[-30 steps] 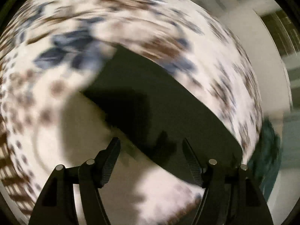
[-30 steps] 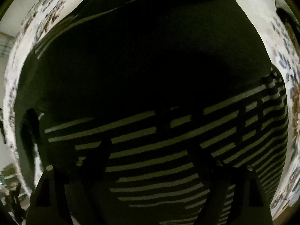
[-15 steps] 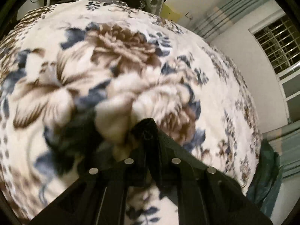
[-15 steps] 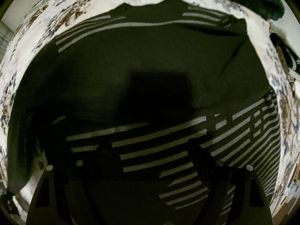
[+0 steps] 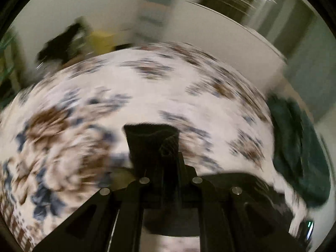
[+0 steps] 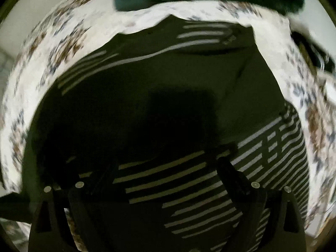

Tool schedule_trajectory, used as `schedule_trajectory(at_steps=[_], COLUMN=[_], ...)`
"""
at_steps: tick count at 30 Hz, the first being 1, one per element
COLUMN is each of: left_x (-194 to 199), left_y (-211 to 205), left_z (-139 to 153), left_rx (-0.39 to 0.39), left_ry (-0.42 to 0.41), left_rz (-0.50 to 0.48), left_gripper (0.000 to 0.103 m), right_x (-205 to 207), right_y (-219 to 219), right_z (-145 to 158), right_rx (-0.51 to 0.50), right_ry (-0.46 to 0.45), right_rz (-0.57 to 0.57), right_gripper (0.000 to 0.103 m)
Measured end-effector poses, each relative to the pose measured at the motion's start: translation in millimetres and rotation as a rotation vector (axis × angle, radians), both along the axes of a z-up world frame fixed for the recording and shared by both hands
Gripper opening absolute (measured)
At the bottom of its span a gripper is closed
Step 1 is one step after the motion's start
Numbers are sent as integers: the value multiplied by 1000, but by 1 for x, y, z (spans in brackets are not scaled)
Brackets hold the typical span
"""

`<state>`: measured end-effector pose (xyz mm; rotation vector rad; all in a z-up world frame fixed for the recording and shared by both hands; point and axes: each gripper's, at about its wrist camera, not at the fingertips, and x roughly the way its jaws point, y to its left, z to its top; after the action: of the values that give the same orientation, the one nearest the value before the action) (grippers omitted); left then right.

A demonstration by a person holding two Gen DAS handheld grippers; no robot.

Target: Fold small clothes

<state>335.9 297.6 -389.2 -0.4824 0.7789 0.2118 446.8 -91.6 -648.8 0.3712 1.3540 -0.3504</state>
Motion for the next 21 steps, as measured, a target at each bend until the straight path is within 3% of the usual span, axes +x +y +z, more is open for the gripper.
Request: schedule_trajectory(at_steps=[3,6,13,18,20,21], left_x=[37,63,77,78,76,72], left_y=[-93,-212,-472,-573,-577,-575], left_z=[2,-5,-18,-30,-30,-29], left_rx=[-13,-15,-44,52,45,45], left_ry=[27,55,105,209,198,177], left_rz=[-172,-365,-712,-723,-705,-692], left_gripper=[7,7,8,15,28,41], right_x=[-8,-20,-61,-91,-100,-103], right_y=[-39,-91,-221,-298,-322,-332], right_z=[-6,-11,-13,-10,-5,-2], right_rx=[69,106,115,140,169,186], right_ry=[7,6,25,50,44,40], right_rz=[-67,-126,-212,-247,-241,-236], right_gripper=[96,96,96,96,96,96])
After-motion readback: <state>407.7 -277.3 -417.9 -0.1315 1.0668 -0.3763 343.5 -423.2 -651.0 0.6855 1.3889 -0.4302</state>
